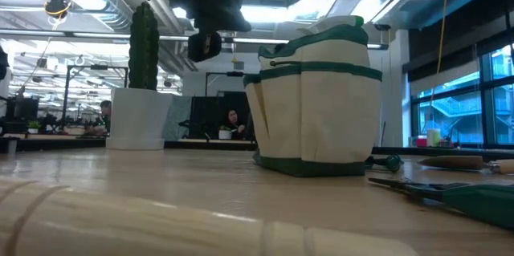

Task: Pick & Place Garden tools in Gardening bag
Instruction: Put the trowel into the gardening bag

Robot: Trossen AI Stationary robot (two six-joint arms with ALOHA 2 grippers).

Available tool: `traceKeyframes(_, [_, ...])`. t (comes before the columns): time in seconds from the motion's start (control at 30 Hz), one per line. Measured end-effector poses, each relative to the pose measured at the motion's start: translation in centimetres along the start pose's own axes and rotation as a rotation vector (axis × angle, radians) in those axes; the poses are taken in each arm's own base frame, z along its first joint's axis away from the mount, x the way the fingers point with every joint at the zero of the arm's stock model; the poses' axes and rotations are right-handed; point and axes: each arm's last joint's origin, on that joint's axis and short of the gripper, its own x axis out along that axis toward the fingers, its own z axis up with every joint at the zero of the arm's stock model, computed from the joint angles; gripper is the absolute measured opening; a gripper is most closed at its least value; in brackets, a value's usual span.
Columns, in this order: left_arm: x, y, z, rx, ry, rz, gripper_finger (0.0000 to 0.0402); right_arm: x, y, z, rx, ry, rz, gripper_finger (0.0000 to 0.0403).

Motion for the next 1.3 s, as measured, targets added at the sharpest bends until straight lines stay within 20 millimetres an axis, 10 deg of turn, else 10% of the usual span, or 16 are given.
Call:
traceKeyframes(0.47, [0.0,-0.1,-0.1,0.063,0.033,-0.041,0.0002,0.8,4.2,-3.6,-0.298,0.301,0.165,0.0009])
traceKeyframes(0.83, [0.0,-0.1,-0.2,0.058,0.035,-0.042,0.0001,0.8,8.1,-3.9,-0.6,0.411,0.115,0.0122])
traceKeyframes(1.3, [0.0,-0.1,-0.2,0.059,0.033,-0.04,0.0003,-0.3,2.2,0.5,-0.81,0.96,-0.756,0.0165])
